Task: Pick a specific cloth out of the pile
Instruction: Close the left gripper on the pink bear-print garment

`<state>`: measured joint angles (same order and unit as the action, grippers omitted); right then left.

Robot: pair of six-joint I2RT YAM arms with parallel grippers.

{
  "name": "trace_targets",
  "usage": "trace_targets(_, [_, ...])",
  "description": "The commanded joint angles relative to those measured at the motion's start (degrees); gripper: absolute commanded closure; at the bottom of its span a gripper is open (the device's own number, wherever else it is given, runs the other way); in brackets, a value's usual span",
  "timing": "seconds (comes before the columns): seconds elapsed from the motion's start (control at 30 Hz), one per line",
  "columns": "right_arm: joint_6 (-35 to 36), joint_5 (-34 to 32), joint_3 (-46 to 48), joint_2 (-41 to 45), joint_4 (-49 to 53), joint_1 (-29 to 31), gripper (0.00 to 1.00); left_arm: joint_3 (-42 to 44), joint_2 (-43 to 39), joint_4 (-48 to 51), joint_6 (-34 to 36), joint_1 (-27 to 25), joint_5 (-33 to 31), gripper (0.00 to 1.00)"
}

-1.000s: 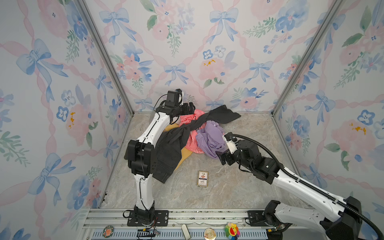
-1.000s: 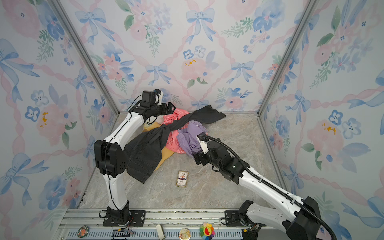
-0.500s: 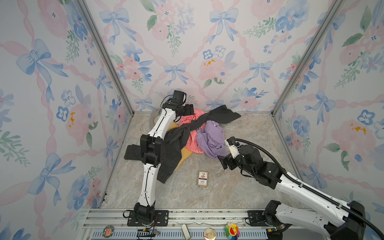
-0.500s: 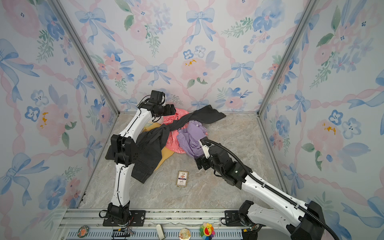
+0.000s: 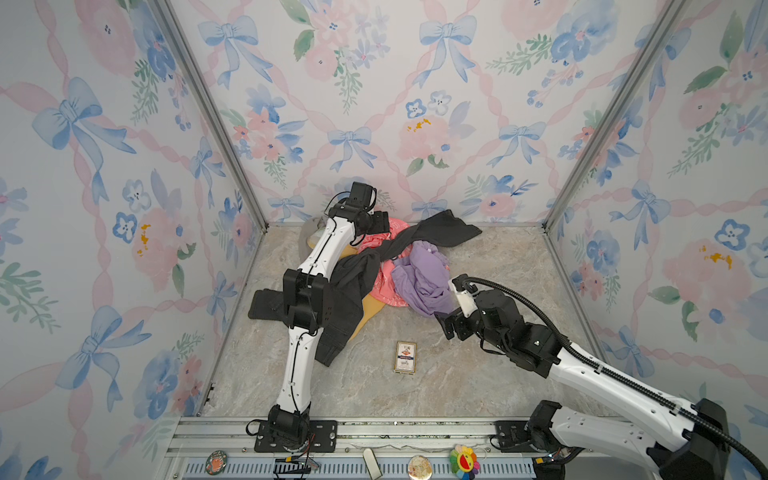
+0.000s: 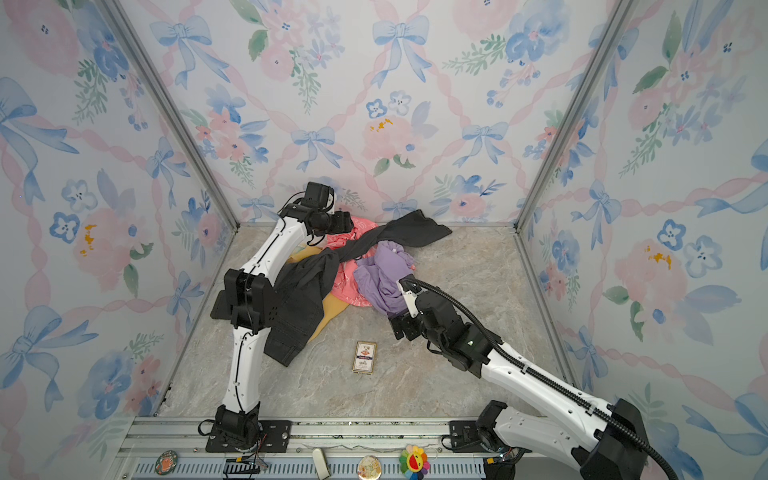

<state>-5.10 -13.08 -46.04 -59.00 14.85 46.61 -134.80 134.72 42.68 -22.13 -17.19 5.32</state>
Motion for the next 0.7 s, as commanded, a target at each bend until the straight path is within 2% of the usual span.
trace_targets(0.0, [-0.4,-1.5,0.3,-0.1,0.6,0.7,0.03,0.2,0.1,2.0,2.6,-0.5,-3.3,0.22])
trace_targets(0.47, [-0.5,-1.9,-0.4,-0.9,0.4,0.7,0.03,2.4,-0.6,2.8,7.5,-1.9,-8.8,0.37])
trace_targets(0.67, [-0.3,-2.7,-0.3,-0.9,0.5,0.7,0.03,0.3,0.8,2.7,7.4,-2.2,-8.5,0.49])
